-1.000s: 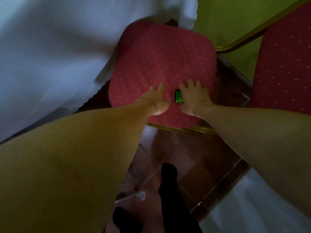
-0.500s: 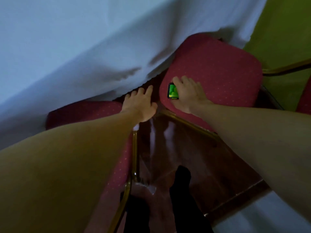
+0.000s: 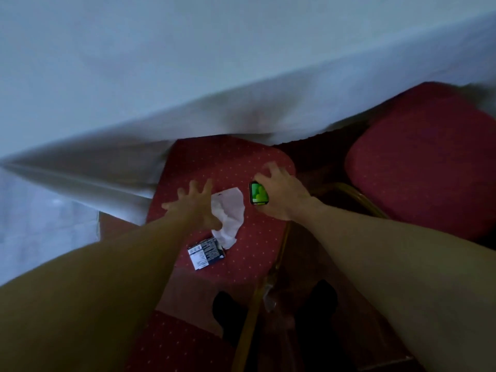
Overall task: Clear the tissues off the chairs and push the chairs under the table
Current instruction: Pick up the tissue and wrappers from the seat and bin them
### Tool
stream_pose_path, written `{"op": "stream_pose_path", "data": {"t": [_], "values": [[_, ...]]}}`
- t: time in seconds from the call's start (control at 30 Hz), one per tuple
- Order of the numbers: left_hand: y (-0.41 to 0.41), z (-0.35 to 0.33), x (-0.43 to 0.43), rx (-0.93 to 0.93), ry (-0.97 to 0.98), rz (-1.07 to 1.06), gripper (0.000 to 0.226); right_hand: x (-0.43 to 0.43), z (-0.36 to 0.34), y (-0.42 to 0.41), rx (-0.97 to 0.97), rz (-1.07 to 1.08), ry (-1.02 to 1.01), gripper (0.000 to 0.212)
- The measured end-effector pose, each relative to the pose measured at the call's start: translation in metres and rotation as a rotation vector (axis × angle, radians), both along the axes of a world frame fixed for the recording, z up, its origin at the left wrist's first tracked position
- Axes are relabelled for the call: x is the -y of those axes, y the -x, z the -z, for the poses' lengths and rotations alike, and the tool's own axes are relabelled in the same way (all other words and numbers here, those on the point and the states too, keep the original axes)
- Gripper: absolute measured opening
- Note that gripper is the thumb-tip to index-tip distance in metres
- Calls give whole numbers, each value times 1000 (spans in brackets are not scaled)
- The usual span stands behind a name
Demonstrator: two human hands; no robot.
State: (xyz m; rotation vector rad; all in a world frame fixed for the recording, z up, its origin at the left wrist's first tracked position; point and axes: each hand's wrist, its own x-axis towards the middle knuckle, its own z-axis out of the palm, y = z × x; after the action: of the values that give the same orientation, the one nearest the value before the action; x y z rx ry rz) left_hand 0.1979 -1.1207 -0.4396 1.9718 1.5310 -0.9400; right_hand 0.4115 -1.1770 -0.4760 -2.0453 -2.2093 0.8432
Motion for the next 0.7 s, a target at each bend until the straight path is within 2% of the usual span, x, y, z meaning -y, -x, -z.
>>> {"op": "stream_pose_path", "data": {"t": [0.17,0.23,0.43,0.57,0.63,0.7], "values": [[54,37,31,-51,103,-138,144,-4,31,60,-35,-148,81,63],[65,52,44,-69,151,-188,145,-7,40,81,-34,-190,112,58],[78,100,69,-76,220,-209,138,-5,59,120,90,-256,166,60],[69,103,74,-96,139,-165,122,-2,66,127,194,-219,148,52],[67,107,71,-57,117,-148,111,-3,66,125,161,-178,174,46],[65,107,67,-8,109,-119,103,-3,65,120,122,-134,178,48]]}}
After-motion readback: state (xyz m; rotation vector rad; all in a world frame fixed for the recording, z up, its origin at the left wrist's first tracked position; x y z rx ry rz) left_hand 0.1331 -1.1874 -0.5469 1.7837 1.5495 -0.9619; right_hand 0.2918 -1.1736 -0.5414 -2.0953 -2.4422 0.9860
